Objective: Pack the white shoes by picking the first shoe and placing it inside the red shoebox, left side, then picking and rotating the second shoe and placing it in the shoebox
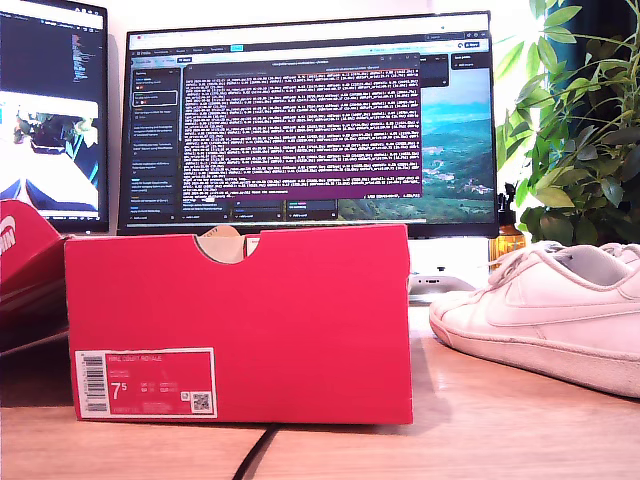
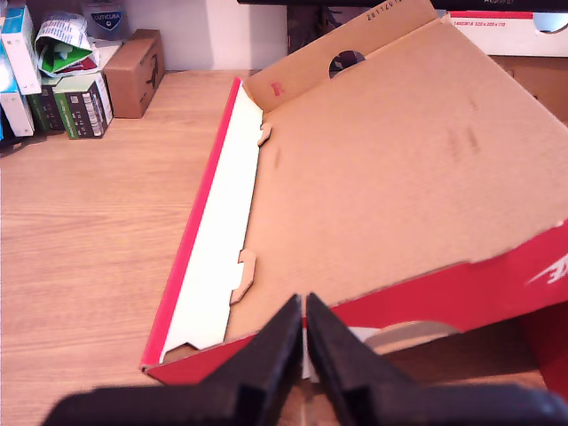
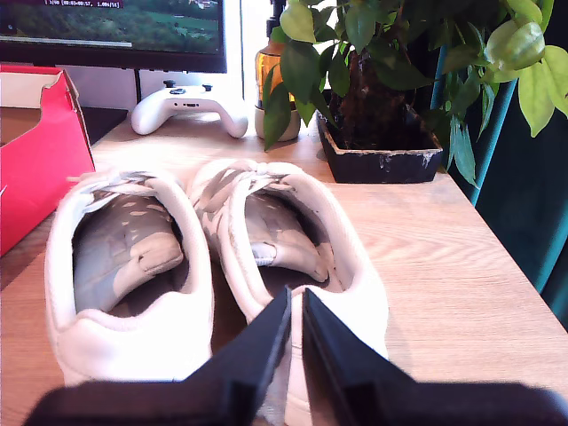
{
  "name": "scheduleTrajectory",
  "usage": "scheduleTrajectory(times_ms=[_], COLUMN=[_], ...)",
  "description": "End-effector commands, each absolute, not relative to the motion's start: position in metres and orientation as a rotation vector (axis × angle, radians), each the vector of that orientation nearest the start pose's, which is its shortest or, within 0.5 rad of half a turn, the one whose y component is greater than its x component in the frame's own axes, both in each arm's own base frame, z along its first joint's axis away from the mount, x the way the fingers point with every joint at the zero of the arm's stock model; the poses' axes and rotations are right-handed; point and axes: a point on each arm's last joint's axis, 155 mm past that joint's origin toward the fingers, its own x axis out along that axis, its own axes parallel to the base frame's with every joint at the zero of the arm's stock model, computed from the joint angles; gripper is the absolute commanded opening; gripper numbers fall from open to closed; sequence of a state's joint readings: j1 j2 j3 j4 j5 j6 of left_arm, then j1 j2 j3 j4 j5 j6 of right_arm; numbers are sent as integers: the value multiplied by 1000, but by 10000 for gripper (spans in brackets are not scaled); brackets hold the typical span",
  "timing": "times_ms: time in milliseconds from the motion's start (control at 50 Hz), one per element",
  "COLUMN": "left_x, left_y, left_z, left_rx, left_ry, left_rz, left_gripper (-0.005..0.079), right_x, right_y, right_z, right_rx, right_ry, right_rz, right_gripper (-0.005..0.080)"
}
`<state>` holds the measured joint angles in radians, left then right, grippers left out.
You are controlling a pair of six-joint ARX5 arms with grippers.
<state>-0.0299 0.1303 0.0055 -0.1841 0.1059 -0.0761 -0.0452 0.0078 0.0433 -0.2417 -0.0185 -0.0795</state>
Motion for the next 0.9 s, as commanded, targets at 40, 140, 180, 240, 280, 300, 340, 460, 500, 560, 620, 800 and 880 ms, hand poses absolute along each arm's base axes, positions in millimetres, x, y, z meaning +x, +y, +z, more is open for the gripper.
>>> scheduleTrajectory(times_ms=[40,140,180,240,280,300,340,460,500,560,620,800,880], left_x=[244,244,244,244,244,244,244,244,244,244,244,243,244], left_y=[-26,-26,-26,-26,-26,-26,-26,-26,-26,-26,-26,-38,-44], left_z=[73,73,73,73,73,73,73,73,73,73,73,76,86], left_rx=[-92,-92,-93,-93,-93,-92,-92,-93,-93,-93,-93,-104,-105], left_ry=[356,356,356,356,356,356,356,356,356,356,355,348,314], left_rz=[-118,-118,-119,-119,-119,-118,-118,-119,-119,-119,-119,-183,-217], left_gripper=[-19,-19,-19,-19,-19,-19,-19,-19,-19,-19,-19,-19,-19], right_x=[245,245,245,245,245,245,245,245,245,245,245,245,245], right_y=[-9,-9,-9,-9,-9,-9,-9,-9,-9,-9,-9,-6,-1], right_z=[120,120,120,120,120,120,120,120,120,120,120,120,120], right_rx=[-74,-74,-74,-74,-74,-74,-74,-74,-74,-74,-74,-58,-11], right_ry=[207,207,207,207,207,207,207,207,207,207,207,206,204], right_rz=[-22,-22,-22,-22,-22,-22,-22,-22,-22,-22,-22,-10,14], right_gripper=[-5,-5,-5,-5,-5,-5,-5,-5,-5,-5,-5,-5,-5])
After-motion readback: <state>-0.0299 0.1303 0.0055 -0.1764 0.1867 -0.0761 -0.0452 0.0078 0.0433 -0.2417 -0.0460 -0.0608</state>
